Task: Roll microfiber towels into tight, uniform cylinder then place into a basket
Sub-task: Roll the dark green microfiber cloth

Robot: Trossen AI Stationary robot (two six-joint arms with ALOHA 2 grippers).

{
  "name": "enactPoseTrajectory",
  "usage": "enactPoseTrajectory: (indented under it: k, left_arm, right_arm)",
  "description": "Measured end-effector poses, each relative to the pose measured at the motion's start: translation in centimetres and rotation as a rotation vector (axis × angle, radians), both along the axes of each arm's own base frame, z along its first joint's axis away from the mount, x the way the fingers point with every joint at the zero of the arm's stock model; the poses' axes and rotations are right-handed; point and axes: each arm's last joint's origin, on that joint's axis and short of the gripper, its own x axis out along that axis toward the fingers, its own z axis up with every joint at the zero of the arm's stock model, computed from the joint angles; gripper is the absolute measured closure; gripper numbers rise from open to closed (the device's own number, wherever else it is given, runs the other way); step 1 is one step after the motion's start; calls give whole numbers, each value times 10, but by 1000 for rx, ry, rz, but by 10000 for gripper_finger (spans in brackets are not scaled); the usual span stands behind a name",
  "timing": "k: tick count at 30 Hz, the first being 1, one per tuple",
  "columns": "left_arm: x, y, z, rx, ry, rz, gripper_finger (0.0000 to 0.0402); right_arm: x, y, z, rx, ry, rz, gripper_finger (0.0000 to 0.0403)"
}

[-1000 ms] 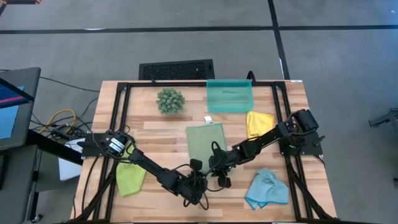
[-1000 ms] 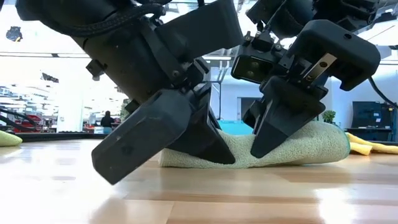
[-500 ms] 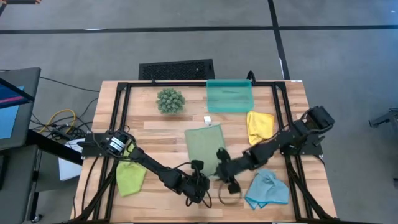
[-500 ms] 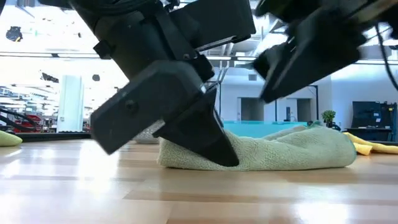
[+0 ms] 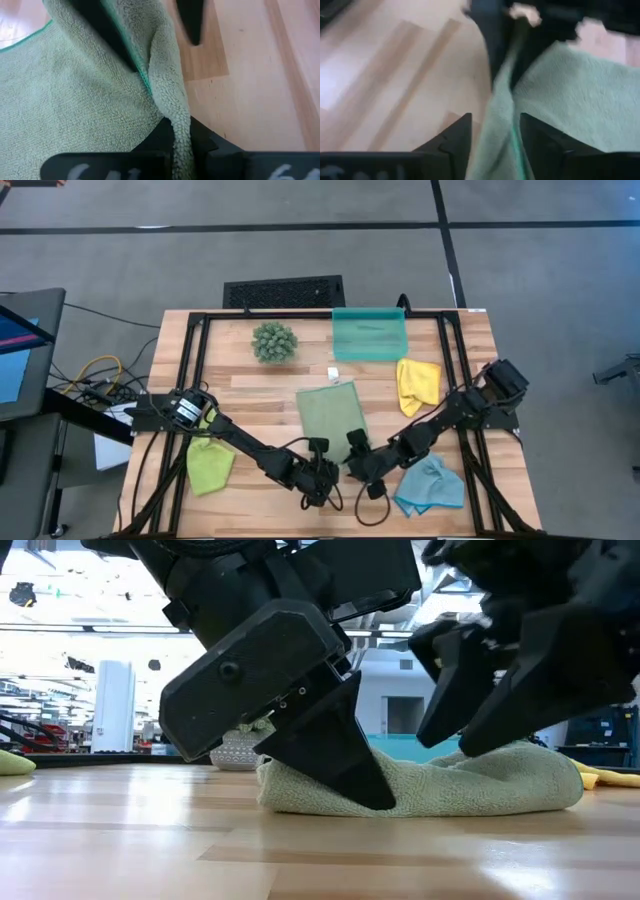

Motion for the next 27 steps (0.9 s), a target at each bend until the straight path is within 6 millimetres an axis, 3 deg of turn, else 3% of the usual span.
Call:
enactPoseTrajectory:
  k: [3, 6, 21, 27]
  left_arm:
    - [-1, 0, 4, -6, -2, 2, 394]
    - [-6, -3, 9, -2, -1, -6, 394]
    - [-12, -7, 12, 44, 16, -13, 387]
    - [-22, -16, 11, 122, 53, -86, 328]
  right_arm:
    - [-1, -2, -2, -14, 27, -3, 184]
    - [-4, -3, -4, -28, 59, 3, 192]
    - [-10, 6, -5, 66, 121, 38, 386]
    - [-5, -8, -7, 188, 222, -37, 373]
